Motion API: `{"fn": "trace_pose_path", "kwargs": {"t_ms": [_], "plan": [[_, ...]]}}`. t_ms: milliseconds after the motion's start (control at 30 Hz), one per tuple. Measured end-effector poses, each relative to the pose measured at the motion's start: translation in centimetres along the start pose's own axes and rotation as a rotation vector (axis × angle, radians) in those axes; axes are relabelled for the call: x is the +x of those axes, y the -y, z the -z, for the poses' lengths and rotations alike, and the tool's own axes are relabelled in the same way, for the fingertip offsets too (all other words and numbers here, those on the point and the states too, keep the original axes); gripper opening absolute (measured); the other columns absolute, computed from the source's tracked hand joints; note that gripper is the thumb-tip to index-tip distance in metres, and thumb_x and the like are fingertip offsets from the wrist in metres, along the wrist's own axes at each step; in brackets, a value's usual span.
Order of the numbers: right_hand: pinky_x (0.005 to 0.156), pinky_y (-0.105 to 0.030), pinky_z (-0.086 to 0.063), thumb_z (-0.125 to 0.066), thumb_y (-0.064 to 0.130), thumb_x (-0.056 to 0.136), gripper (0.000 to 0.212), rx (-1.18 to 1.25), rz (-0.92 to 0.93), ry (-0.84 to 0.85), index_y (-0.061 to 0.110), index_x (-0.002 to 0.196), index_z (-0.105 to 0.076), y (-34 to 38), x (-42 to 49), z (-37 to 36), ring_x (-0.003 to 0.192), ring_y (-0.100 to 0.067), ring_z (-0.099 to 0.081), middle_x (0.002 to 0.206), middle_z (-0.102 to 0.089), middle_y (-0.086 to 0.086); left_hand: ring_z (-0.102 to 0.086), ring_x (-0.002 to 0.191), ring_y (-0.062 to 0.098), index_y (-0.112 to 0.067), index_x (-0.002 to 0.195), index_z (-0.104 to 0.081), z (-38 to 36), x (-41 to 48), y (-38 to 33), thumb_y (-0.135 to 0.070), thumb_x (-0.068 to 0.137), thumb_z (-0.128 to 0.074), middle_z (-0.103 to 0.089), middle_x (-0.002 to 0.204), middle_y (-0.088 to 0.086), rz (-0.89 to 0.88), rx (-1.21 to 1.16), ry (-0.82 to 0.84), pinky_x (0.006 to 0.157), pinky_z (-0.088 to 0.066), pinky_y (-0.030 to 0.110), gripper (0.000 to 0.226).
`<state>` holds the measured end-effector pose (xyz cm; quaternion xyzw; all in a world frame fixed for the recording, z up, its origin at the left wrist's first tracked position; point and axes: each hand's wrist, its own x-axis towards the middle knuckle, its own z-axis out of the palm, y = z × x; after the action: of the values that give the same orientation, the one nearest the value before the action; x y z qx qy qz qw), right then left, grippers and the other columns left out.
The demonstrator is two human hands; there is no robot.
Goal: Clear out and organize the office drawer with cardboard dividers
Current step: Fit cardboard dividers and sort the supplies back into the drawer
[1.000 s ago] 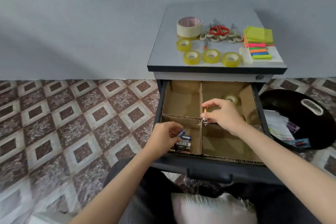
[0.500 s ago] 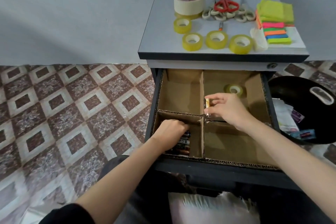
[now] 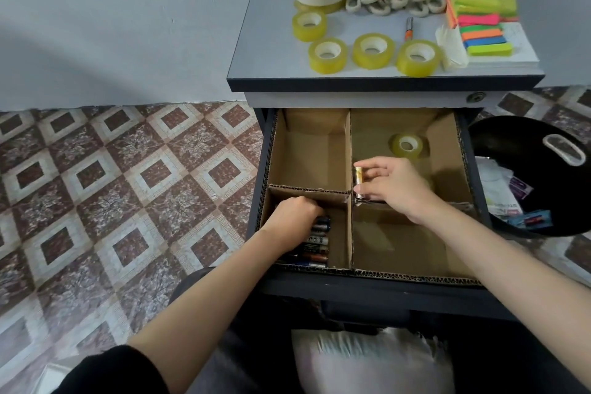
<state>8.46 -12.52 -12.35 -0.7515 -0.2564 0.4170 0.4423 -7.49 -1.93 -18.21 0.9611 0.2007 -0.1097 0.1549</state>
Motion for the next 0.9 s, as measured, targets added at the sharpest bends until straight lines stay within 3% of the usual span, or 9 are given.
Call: {"fn": "trace_pose_path", "kwargs": {"t_ms": [233, 333, 400, 533, 633, 733, 833, 900], "plan": [[0.07, -0.026, -0.055, -0.071, -0.008, 0.074, 0.042, -0.005, 0.011, -0.006, 0.018, 0.107, -0.064, 0.1, -0.3, 0.1, 0.088, -0.024, -0.064, 0.102, -0.063, -0.008, -0.059, 0.103, 0.028, -0.017, 0.112, -0.067, 0.2, -0.2, -0.2, 0.001, 0.088, -0.045, -0.065, 0.112, 0.005, -0.007, 0.03, -0.009, 0.083, -0.05, 0.04, 0.037], [0.062, -0.023, -0.056, -0.07, -0.011, 0.073, 0.042, 0.029, 0.02, -0.008, 0.016, 0.105, -0.063, 0.6, -0.6, 0.3, 0.085, -0.024, -0.066, 0.101, -0.064, -0.009, -0.058, 0.104, 0.026, -0.014, 0.112, -0.066, 0.6, -0.8, -0.3, -0.003, 0.089, -0.046, -0.063, 0.114, 0.004, -0.006, 0.027, -0.007, 0.083, -0.049, 0.039, 0.033], [0.065, -0.027, -0.058, -0.071, -0.012, 0.072, 0.041, 0.047, 0.027, -0.012, 0.013, 0.104, -0.064, 0.8, -0.8, 0.4, 0.083, -0.026, -0.067, 0.101, -0.066, -0.012, -0.056, 0.108, 0.023, -0.013, 0.114, -0.066, 1.2, -1.7, -0.5, -0.008, 0.091, -0.047, -0.063, 0.116, 0.003, -0.019, -0.012, -0.059, 0.088, -0.048, 0.038, 0.03], [0.075, -0.029, -0.055, -0.075, -0.004, 0.071, 0.04, -0.012, 0.066, -0.051, 0.008, 0.107, -0.065, 1.4, -1.3, 0.6, 0.081, -0.023, -0.068, 0.093, -0.069, -0.009, -0.064, 0.091, 0.021, -0.007, 0.094, -0.072, 2.7, -4.6, 0.0, -0.008, 0.084, -0.057, -0.069, 0.097, 0.005, -0.128, -0.115, -0.521, 0.081, -0.054, 0.03, 0.018], [0.078, -0.03, -0.055, -0.077, -0.001, 0.07, 0.029, -0.068, 0.101, -0.064, 0.009, 0.096, -0.067, 2.0, -1.9, 0.4, 0.081, -0.021, -0.069, 0.089, -0.071, -0.009, -0.056, 0.107, 0.02, -0.003, 0.106, -0.067, 3.0, -6.1, 1.0, -0.007, 0.088, -0.051, -0.062, 0.113, 0.01, 0.04, -0.216, -0.803, 0.093, -0.041, 0.024, 0.024], [0.074, -0.029, -0.055, -0.078, 0.002, 0.069, 0.022, -0.232, 0.216, -0.07, 0.015, 0.083, -0.068, 2.7, -2.7, -0.7, 0.075, -0.017, -0.066, 0.078, -0.069, -0.003, -0.037, 0.131, 0.016, -0.009, 0.132, -0.051, 3.0, -6.3, 1.6, -0.012, 0.097, -0.045, -0.044, 0.141, 0.004, 0.26, -0.422, -0.707, 0.106, -0.027, 0.024, 0.036], [0.067, -0.022, -0.049, -0.072, 0.002, 0.073, 0.018, -0.433, 0.374, -0.002, 0.018, 0.081, -0.068, 3.1, -3.7, -2.8, 0.066, -0.009, -0.059, 0.072, -0.066, 0.003, -0.025, 0.14, 0.015, -0.01, 0.142, -0.036, 2.4, -5.8, 1.8, -0.018, 0.1, -0.038, -0.033, 0.15, 0.002, 0.286, -0.475, -0.577, 0.11, -0.016, 0.02, 0.043], [0.069, -0.025, -0.051, -0.063, 0.005, 0.081, 0.016, -0.714, 0.461, 0.037, 0.015, 0.092, -0.07, 2.6, -3.9, -4.4, 0.072, -0.012, -0.06, 0.081, -0.067, 0.0, -0.024, 0.141, 0.015, -0.01, 0.143, -0.034, 2.2, -5.7, 2.0, -0.02, 0.101, -0.036, -0.031, 0.151, 0.002, 0.287, -0.484, -0.553, 0.11, -0.013, 0.017, 0.044]]}}
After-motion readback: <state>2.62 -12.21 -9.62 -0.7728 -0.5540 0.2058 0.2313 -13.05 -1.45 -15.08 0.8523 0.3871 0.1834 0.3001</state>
